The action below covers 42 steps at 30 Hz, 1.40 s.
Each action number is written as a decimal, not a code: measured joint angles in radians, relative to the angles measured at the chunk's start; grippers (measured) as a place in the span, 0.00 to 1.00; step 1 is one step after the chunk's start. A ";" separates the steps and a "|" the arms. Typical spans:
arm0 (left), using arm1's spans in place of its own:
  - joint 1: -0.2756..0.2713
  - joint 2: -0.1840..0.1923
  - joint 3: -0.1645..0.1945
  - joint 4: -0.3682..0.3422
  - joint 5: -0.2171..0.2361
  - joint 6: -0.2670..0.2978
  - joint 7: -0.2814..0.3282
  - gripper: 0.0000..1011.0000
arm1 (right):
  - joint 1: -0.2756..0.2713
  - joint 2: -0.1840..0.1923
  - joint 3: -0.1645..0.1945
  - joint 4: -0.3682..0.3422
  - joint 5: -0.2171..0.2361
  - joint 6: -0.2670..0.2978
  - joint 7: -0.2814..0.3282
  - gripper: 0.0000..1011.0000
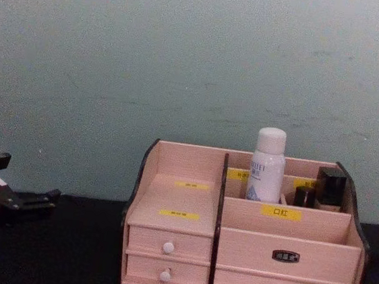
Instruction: Pick up the facial cleanser and watermelon frost from the table and place them into the tiered storage box.
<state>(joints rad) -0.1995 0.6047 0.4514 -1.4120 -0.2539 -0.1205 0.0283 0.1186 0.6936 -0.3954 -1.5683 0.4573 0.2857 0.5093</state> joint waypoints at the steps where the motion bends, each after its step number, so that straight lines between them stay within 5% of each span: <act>1: 0.000 0.000 0.000 0.000 0.000 0.000 0.000 0.99 | 0.000 0.000 0.000 0.000 0.000 0.000 0.000 0.82; 11: 0.000 0.000 0.000 0.000 0.000 0.000 0.000 0.99 | 0.000 0.000 0.000 0.000 0.000 -0.001 0.000 0.73; 42: 0.000 0.000 0.000 0.000 0.000 0.000 0.000 0.99 | 0.005 0.005 -0.004 0.002 -0.002 -0.013 0.010 0.72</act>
<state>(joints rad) -0.1995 0.6047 0.4514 -1.4120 -0.2539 -0.1205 0.0283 0.1237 0.6990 -0.3998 -1.5660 0.4553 0.2727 0.5195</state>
